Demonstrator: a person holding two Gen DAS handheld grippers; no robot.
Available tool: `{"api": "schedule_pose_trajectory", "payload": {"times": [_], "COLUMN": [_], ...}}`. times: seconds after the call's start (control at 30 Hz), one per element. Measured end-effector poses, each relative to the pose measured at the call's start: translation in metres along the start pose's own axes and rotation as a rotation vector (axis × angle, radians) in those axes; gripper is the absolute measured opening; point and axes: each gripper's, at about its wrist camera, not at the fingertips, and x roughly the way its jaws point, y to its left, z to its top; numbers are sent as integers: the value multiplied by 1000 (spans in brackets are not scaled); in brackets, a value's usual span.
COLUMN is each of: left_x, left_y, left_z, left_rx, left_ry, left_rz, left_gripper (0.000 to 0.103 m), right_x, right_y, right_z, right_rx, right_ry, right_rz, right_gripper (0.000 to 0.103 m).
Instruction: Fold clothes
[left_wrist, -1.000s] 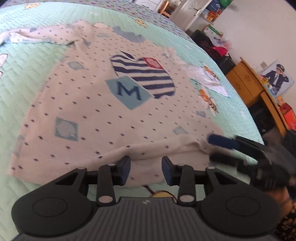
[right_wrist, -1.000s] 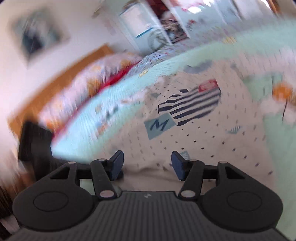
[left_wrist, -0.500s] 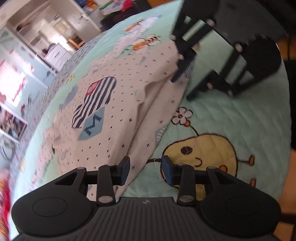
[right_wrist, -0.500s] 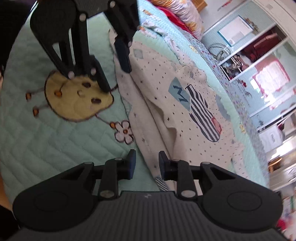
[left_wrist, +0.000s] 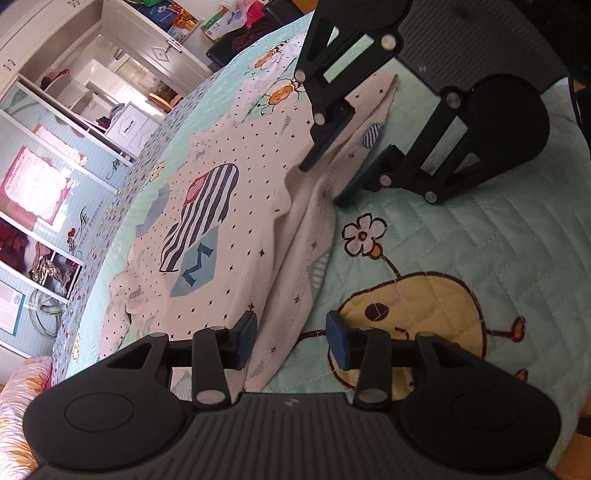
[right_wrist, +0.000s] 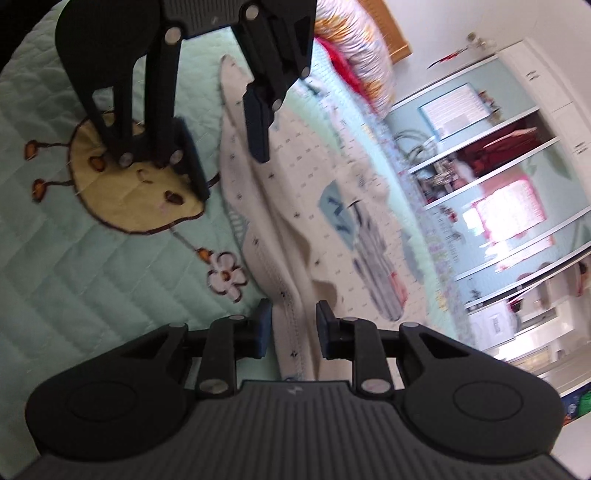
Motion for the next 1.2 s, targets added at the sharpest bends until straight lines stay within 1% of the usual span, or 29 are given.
{"api": "schedule_pose_trajectory", "payload": {"times": [0.03, 0.1, 0.17, 0.27, 0.33, 0.37, 0.4, 0.43, 0.47, 0.5, 0.57, 0.63, 0.7, 0.83, 0.87, 0.9, 1.0, 1.1, 1.17, 1.2], "left_x": [1, 3, 6, 9, 11, 11, 12, 13, 14, 13, 12, 12, 12, 3, 1, -2, -9, -16, -16, -15], "left_y": [0, 0, 2, 5, 7, 9, 8, 8, 7, 7, 7, 14, 23, 22, 21, 21, 20, 19, 17, 16], "left_z": [0, 2, 5, 7, 8, 8, 7, 6, 4, 3, 0, -1, 0, -3, -4, -5, -7, -9, -10, -11], "left_rx": [0, 5, 10, -1, -13, -18, -13, -5, 1, 1, 0, -37, -83, -41, -30, -19, 12, 44, 63, 71], "left_ry": [0, -3, -5, -8, -11, -12, -10, -4, -2, -6, -15, -23, -28, -32, -33, -34, -37, -40, -33, -26], "left_rz": [0, 1, 4, 4, 2, 2, 7, 11, 14, 19, 28, 31, 15, -47, -63, -78, -125, -172, -190, -194], "left_gripper": [44, 45, 45, 45, 43, 34, 28, 16, 13, 12, 3, 3, 2, 2, 2, 2, 1, 1, 1, 1], "right_x": [-1, -7, -8, -2, 0, 1, 1, 1, 1, -1, -3, -4, -3, 6, 9, 12, 9, -13, -24, -25], "right_y": [-1, -9, -17, -25, -29, -28, -28, -27, -26, -24, -19, -13, -10, -13, -15, -18, -28, -34, -25, -23], "right_z": [0, -2, -5, -8, -9, -9, -9, -10, -10, -10, -10, -12, -11, -5, -3, -1, 2, 2, -1, -1], "right_rx": [9, 74, 137, 196, 223, 223, 222, 218, 212, 203, 176, 138, 115, 111, 116, 121, 166, 226, 176, 159], "right_ry": [-11, -31, -25, -10, -7, -8, -10, -12, -14, -17, -19, -14, -7, 17, 27, 36, 56, 68, 80, 82], "right_rz": [-13, -28, -49, -50, -41, -38, -36, -33, -30, -25, -16, 2, 21, 59, 69, 78, 131, 243, 273, 268], "right_gripper": [27, 27, 27, 27, 27, 27, 27, 27, 27, 27, 27, 27, 27, 25, 15, 2, 1, 1, 1, 1]}}
